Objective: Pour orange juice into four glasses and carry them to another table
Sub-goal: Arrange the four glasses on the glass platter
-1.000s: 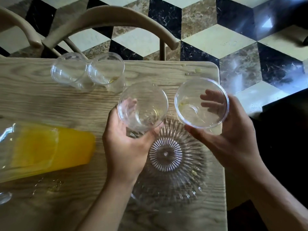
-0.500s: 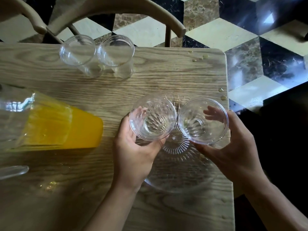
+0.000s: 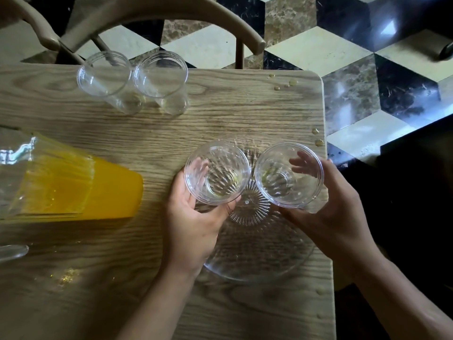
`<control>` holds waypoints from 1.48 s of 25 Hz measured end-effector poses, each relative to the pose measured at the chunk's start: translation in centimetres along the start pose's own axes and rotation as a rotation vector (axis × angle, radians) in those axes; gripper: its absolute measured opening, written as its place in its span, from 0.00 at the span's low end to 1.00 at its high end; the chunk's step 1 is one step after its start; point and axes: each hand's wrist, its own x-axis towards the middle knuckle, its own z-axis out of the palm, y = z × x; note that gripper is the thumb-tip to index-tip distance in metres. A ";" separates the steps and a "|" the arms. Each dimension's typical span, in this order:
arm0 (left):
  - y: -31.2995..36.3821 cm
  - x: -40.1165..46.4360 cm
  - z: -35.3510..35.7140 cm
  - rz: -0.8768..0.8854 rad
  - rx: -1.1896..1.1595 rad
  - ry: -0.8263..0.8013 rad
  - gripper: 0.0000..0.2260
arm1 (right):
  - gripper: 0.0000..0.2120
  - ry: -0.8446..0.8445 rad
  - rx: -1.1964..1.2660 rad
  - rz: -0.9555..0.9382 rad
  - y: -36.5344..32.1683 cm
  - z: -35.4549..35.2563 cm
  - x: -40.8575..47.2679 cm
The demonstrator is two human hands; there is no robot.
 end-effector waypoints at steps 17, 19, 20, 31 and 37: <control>-0.6 0.6 -0.4 -0.013 0.048 -0.062 0.50 | 0.55 -0.097 -0.036 0.092 -0.3 -0.2 -0.1; -0.6 0.7 -0.7 0.011 0.081 -0.076 0.54 | 0.58 -0.120 -0.041 0.105 -0.9 -0.6 -0.2; -0.7 0.6 -1.0 0.027 0.117 -0.091 0.55 | 0.59 -0.130 -0.040 0.106 -1.1 -0.8 -0.2; 4.7 -2.4 -5.2 0.323 0.411 -0.178 0.54 | 0.57 -0.112 -0.161 0.095 -9.2 -5.8 0.1; 11.8 -5.3 -5.9 0.364 0.282 -0.175 0.46 | 0.53 -0.109 -0.204 0.021 -16.0 -6.3 -0.7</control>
